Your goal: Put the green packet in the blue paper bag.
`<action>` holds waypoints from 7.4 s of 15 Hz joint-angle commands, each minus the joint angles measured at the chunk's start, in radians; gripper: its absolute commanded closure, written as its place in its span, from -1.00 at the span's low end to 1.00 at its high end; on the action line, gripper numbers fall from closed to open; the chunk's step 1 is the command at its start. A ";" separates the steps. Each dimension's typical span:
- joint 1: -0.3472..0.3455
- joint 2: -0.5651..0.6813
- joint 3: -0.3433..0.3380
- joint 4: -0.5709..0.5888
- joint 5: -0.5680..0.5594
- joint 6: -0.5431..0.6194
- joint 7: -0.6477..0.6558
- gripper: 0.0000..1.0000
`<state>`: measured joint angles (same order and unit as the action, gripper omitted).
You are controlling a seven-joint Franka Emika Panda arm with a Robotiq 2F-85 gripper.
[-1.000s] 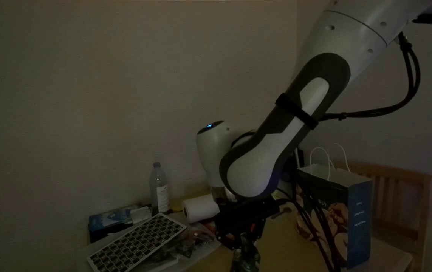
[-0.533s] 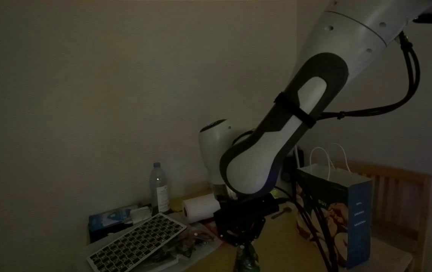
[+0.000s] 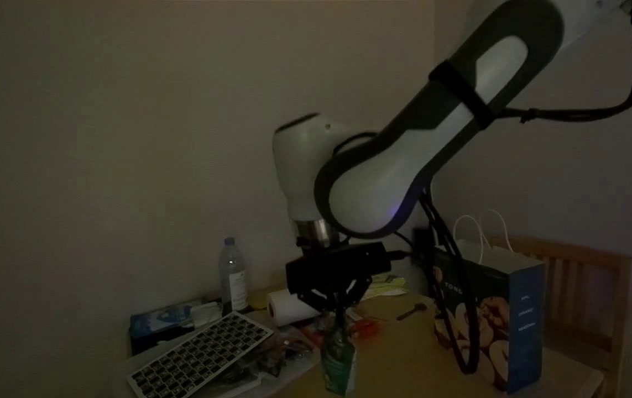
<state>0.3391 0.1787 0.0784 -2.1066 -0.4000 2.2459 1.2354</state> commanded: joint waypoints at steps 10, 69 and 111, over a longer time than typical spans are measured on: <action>-0.025 -0.219 0.128 -0.009 -0.061 -0.149 0.123 0.96; -0.366 -0.487 0.042 -0.022 -0.162 -0.467 0.962 0.96; -0.298 -0.127 -0.058 0.229 -0.273 -0.688 1.366 0.99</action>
<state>0.0638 0.0769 0.0459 -1.8652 -0.6548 1.5104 2.6018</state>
